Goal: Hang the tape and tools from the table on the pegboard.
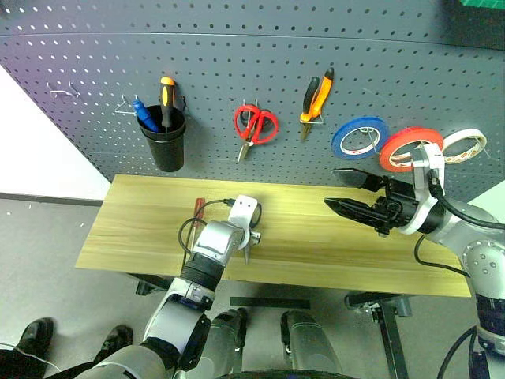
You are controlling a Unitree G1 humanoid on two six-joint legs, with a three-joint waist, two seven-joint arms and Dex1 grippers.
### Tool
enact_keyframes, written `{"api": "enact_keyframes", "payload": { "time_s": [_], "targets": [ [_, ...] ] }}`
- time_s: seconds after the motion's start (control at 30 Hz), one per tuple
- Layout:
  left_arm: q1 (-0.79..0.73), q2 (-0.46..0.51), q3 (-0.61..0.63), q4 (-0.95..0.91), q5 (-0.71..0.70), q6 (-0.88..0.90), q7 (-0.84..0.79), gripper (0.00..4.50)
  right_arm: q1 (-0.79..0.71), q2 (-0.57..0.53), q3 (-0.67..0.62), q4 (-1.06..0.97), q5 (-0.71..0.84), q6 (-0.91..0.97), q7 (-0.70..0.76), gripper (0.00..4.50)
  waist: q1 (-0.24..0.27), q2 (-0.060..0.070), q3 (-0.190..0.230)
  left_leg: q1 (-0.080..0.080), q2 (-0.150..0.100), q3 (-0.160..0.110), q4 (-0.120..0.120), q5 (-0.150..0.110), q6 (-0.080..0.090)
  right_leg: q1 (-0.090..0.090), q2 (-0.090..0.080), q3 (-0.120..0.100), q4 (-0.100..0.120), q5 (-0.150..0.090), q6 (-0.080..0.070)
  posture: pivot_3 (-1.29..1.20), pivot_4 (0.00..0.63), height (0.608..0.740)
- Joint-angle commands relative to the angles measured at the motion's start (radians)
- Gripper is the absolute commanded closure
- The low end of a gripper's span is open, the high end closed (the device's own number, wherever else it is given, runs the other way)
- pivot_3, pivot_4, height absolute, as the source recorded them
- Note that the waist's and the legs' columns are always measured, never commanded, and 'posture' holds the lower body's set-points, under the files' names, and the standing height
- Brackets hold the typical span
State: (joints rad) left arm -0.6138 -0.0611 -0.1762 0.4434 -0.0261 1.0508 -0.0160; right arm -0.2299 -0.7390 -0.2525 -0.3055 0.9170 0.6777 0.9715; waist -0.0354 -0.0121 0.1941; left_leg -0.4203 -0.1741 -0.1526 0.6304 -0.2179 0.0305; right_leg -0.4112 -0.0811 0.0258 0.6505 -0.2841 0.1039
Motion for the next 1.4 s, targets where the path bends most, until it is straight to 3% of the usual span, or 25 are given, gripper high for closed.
{"api": "enact_keyframes", "payload": {
  "time_s": [0.03, 0.3, 0.4, 0.7, 0.73, 1.07, 1.4],
  "targets": [
    [-0.032, -0.016, 0.008, 0.024, 0.011, -0.028, 0.002, 0.00, 0.002, -0.011, -0.038, -0.042, 0.024, 0.004, -0.008, 0.02, -0.008, 0.000, 0.000, 0.000, 0.000, 0.000, 0.000, 0.000, 0.000, 0.000, 0.000, 0.000, 0.000, 0.000, 0.000, -0.25, 0.230, 0.740],
    [-0.045, -0.047, 0.036, 0.067, 0.010, -0.045, 0.011, 0.00, -0.004, -0.010, -0.038, -0.048, 0.035, 0.016, -0.025, 0.02, -0.013, 0.000, 0.003, 0.000, 0.000, 0.001, 0.000, 0.000, 0.000, 0.000, 0.000, 0.001, 0.000, 0.001, 0.001, -0.25, 0.238, 0.740],
    [-0.045, -0.050, 0.039, 0.072, 0.019, -0.049, 0.022, 0.59, -0.001, -0.013, -0.036, -0.046, 0.031, 0.013, -0.025, 0.00, -0.013, -0.001, 0.005, 0.000, 0.000, 0.001, 0.000, 0.000, 0.000, 0.000, 0.000, 0.001, 0.000, 0.001, 0.001, -0.25, 0.244, 0.740],
    [-0.044, -0.047, 0.075, 0.098, 0.041, -0.023, 0.096, 3.62, -0.003, -0.025, -0.051, -0.040, 0.031, 0.015, -0.032, 0.00, -0.012, -0.001, 0.008, 0.000, 0.000, 0.002, 0.001, -0.001, 0.001, 0.000, 0.000, 0.001, 0.000, 0.001, 0.001, -0.25, 0.251, 0.740],
    [-0.046, -0.048, 0.078, 0.103, 0.041, -0.022, 0.098, 3.75, -0.003, -0.026, -0.052, -0.040, 0.033, 0.016, -0.033, 0.00, -0.012, -0.001, 0.008, 0.000, 0.000, 0.002, 0.001, -0.001, 0.001, 0.000, 0.000, 0.001, 0.000, 0.001, 0.002, -0.25, 0.251, 0.740],
    [-0.040, -0.052, 0.084, 0.082, 0.024, -0.016, 0.080, 3.75, -0.005, -0.014, -0.043, -0.019, 0.016, 0.001, -0.028, 0.00, -0.012, -0.001, 0.008, 0.000, 0.000, 0.003, 0.001, -0.001, 0.000, 0.000, 0.000, 0.001, 0.000, 0.001, 0.002, -0.24, 0.247, 0.740],
    [0.060, 0.077, -0.073, -0.230, 0.042, -0.053, -0.102, 3.75, -0.002, 0.029, -0.034, 0.034, -0.013, -0.062, 0.038, 0.00, -0.009, 0.000, 0.012, -0.003, 0.000, 0.003, 0.000, -0.001, 0.001, -0.003, 0.000, 0.002, 0.000, 0.001, 0.002, -0.20, 0.232, 0.740]
  ]
}}
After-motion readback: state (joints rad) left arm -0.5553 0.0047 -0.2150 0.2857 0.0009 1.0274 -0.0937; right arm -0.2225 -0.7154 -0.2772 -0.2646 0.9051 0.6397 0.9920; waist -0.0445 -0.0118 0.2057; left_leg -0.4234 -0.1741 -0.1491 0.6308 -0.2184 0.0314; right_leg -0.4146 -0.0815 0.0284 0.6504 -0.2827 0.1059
